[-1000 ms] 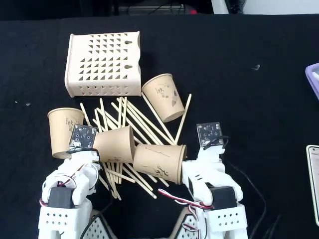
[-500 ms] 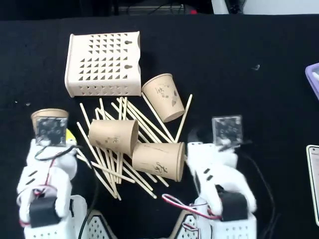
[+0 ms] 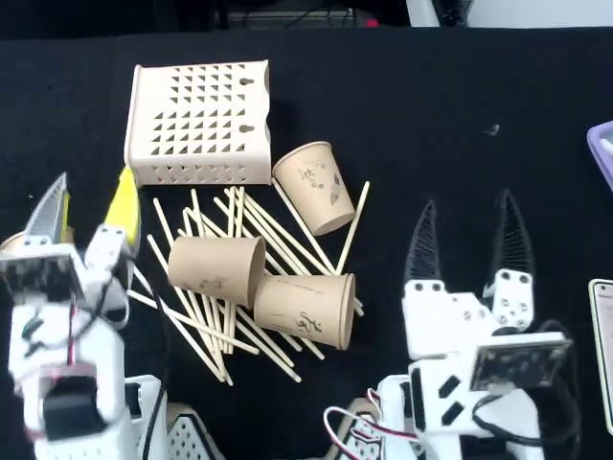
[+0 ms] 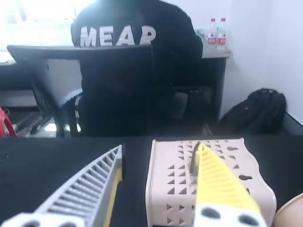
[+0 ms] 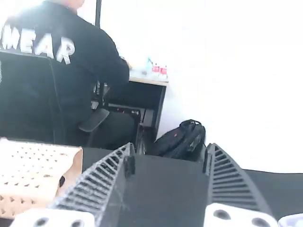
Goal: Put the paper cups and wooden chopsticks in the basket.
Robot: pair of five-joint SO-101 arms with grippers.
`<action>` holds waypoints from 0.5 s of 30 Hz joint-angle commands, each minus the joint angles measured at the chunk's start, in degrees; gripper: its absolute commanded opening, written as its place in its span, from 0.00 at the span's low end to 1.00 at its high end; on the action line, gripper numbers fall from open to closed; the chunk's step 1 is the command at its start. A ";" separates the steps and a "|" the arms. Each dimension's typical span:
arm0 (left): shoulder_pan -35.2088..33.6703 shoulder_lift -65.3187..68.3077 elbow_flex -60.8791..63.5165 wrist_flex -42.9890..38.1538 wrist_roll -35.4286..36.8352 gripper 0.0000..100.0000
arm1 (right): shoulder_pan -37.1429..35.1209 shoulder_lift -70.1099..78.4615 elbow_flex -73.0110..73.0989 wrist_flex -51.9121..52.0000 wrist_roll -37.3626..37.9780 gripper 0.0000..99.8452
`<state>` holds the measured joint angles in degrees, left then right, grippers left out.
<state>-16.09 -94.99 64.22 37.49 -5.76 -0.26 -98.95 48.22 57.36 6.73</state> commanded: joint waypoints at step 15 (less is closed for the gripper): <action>-1.01 112.09 -81.01 7.91 0.88 0.25 | -6.59 41.10 -4.09 -7.12 -10.55 0.24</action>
<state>-16.18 1.27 5.67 37.93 -5.23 -6.15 -58.68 42.51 53.67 -3.12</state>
